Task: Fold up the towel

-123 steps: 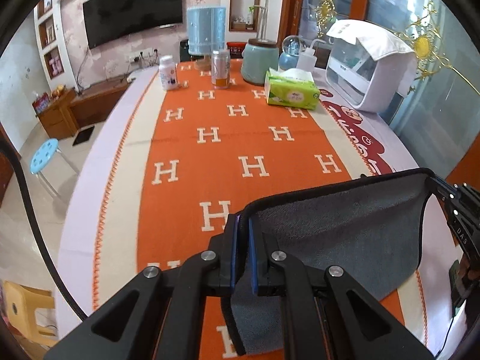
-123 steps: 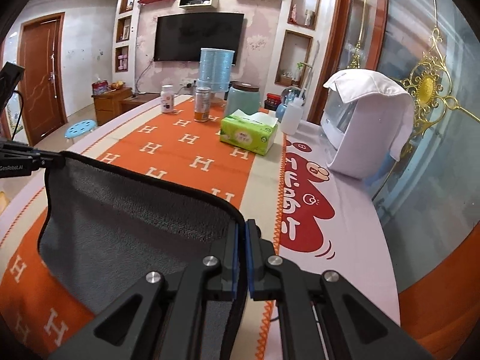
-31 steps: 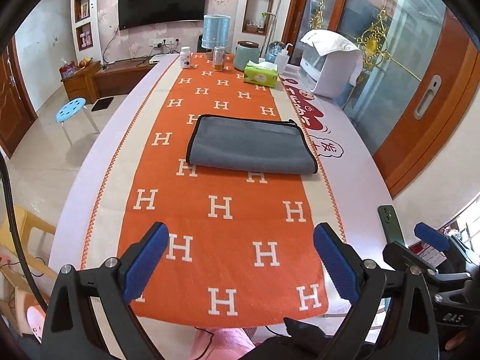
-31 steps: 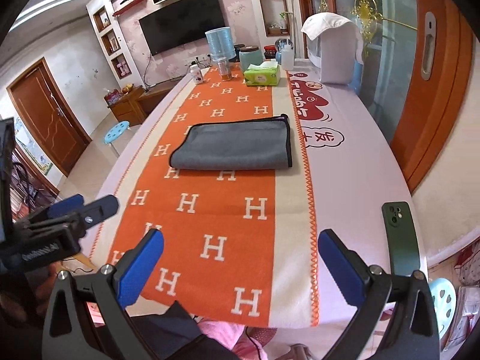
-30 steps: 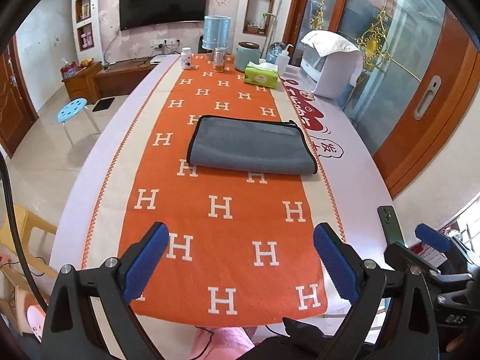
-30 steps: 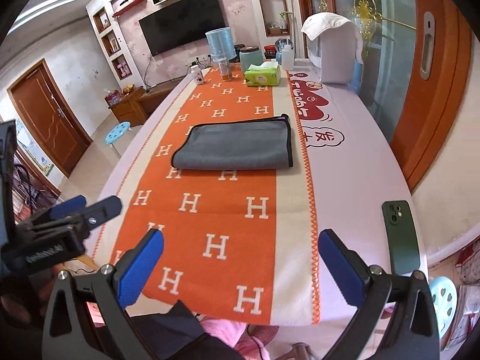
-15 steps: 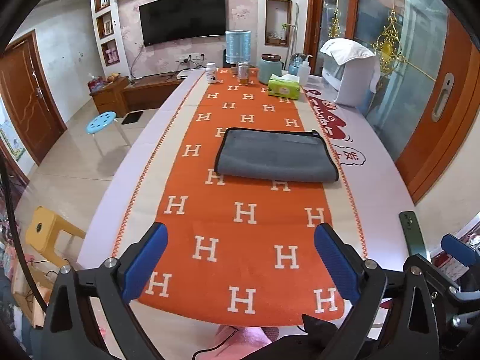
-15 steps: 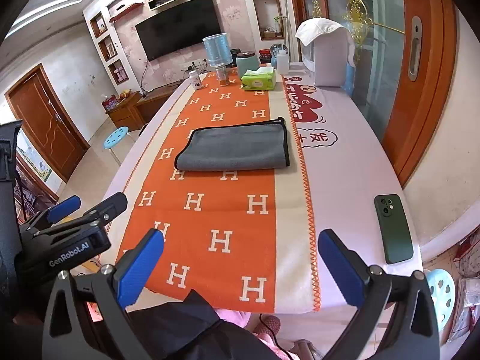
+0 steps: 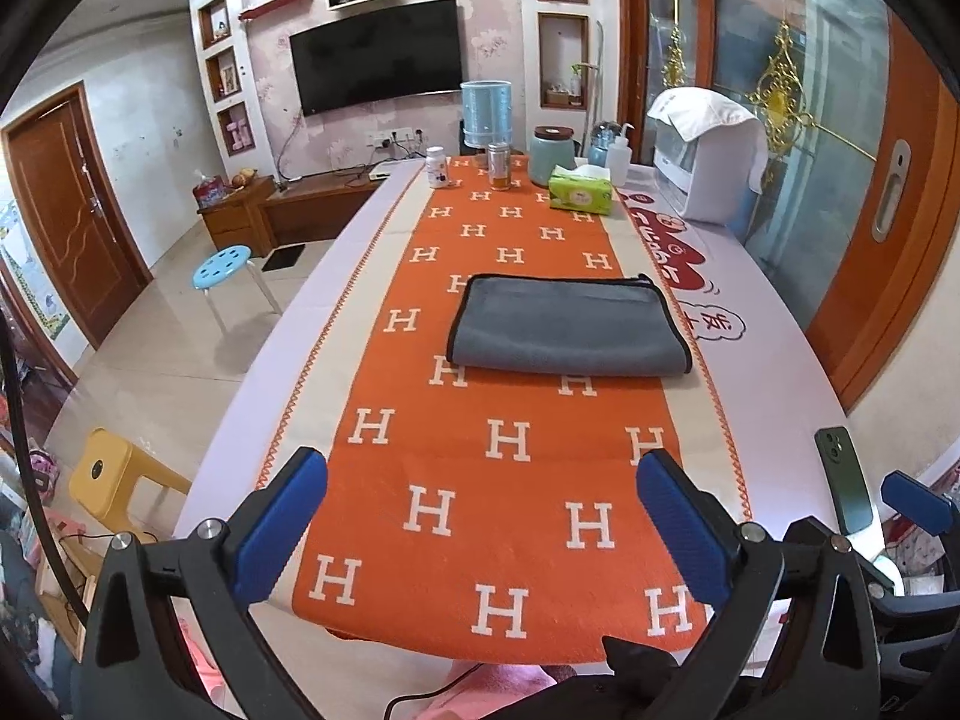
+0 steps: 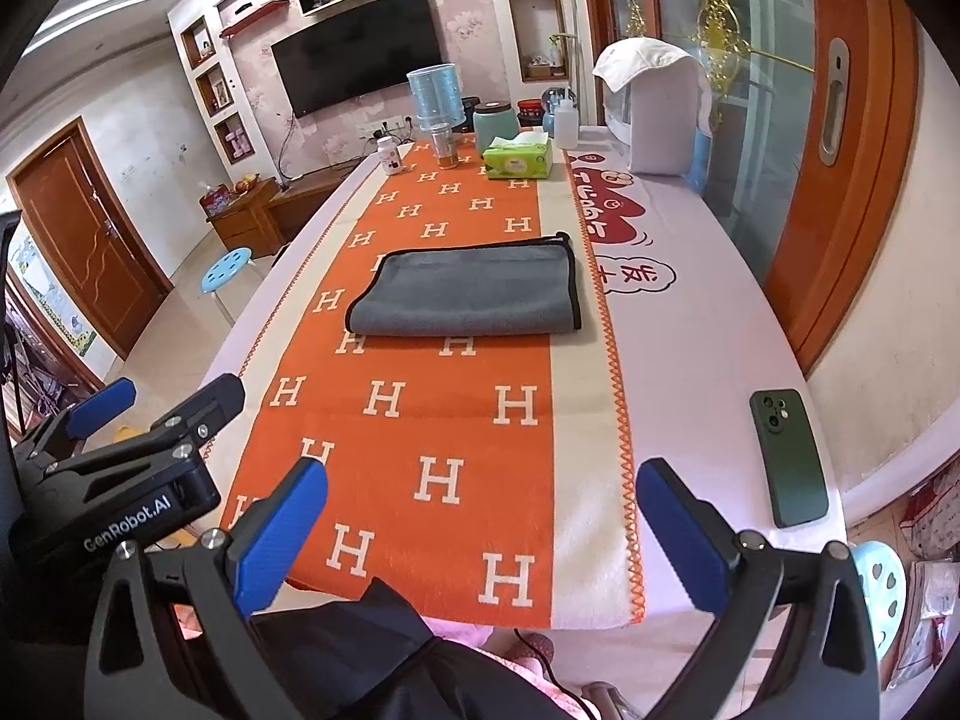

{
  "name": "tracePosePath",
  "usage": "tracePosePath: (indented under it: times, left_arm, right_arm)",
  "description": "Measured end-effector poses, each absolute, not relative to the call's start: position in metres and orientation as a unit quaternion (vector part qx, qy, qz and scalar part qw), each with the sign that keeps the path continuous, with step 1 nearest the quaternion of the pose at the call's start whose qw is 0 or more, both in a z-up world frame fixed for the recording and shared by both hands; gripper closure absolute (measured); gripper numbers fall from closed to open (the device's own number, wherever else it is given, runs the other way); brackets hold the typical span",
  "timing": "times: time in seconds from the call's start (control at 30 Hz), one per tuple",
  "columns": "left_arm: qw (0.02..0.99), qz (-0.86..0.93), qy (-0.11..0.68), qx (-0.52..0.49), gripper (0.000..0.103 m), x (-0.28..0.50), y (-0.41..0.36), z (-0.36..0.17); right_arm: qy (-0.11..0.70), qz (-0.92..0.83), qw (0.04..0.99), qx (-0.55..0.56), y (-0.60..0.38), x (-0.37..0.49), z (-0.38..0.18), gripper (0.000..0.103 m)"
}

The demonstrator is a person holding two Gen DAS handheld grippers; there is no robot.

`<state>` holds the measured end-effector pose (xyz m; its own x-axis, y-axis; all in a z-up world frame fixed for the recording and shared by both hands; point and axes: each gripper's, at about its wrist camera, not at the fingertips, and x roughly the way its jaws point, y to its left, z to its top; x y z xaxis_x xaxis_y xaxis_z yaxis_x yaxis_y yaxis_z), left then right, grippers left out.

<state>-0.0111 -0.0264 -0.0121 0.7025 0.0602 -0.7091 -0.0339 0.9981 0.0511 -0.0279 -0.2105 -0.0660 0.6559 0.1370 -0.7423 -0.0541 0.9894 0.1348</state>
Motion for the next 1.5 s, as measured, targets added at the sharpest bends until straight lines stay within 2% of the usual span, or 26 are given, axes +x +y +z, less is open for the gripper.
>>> tracePosePath:
  times: [1.5]
  left_arm:
    - [0.923,0.02,0.384,0.016,0.001,-0.016,-0.038,-0.014]
  right_arm:
    - [0.421,0.049,0.904,0.051,-0.219,-0.032,-0.077,0.0]
